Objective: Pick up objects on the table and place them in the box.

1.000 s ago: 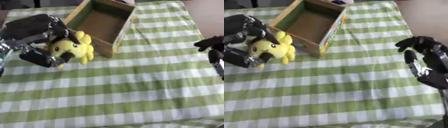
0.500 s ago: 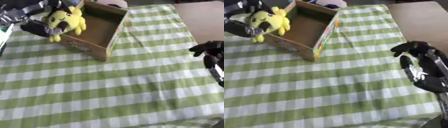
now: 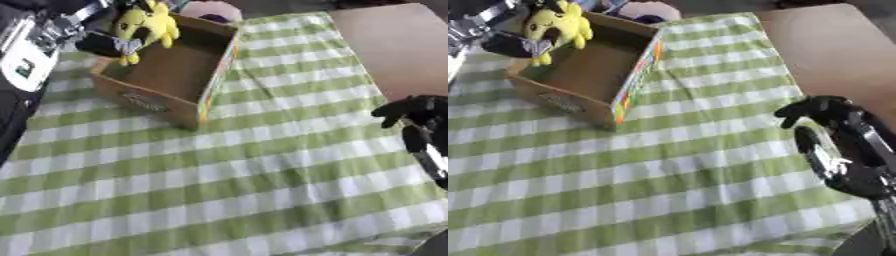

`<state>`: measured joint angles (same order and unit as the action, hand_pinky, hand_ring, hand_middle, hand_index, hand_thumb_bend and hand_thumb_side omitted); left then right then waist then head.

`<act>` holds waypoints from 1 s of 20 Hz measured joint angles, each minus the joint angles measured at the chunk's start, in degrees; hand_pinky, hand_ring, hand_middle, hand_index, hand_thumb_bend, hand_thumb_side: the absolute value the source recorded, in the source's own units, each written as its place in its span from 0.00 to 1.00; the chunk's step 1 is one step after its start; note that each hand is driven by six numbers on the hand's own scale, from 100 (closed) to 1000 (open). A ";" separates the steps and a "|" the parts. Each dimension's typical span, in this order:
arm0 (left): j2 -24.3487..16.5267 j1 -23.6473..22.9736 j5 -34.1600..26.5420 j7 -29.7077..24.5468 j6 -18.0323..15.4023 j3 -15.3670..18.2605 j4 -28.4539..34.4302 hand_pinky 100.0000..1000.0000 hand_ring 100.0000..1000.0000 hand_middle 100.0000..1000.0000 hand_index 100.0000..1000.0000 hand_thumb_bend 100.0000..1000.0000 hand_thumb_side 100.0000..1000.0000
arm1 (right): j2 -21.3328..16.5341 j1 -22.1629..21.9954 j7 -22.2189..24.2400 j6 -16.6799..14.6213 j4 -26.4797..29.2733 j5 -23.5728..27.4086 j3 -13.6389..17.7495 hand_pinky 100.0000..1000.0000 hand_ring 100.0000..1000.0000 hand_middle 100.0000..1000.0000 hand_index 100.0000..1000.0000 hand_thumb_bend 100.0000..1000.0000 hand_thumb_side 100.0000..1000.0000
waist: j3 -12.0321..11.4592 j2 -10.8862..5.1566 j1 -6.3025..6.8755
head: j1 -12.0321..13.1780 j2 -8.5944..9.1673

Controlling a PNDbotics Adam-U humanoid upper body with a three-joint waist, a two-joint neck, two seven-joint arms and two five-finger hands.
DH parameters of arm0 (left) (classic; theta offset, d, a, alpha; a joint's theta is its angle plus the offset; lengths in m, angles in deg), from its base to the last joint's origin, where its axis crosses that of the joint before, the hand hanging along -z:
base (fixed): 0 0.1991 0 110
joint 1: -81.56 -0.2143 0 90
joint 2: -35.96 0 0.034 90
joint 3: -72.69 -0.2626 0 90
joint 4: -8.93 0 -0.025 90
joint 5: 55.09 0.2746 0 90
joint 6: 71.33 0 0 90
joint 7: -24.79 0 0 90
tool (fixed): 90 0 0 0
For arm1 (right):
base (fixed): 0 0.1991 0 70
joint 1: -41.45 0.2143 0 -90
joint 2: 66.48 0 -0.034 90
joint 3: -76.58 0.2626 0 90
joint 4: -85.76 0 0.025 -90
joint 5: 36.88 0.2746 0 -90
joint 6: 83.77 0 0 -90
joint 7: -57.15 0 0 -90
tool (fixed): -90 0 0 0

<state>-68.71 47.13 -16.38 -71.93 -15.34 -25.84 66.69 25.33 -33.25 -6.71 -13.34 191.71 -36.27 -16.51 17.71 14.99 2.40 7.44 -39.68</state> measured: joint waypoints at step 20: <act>1.34 -0.31 24.74 19.11 -2.10 0.03 -2.93 0.71 0.71 0.73 0.82 0.31 0.37 | 1.23 0.79 1.01 0.25 -0.36 0.45 -0.46 0.76 0.70 0.48 0.71 0.00 0.48 | 2.19 1.19 0.56 | 0.25 0.44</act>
<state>-67.37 46.82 8.36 -52.82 -17.44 -25.80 63.76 26.55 -32.46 -5.70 -13.09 191.35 -35.83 -16.97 19.89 16.18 2.96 7.69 -39.23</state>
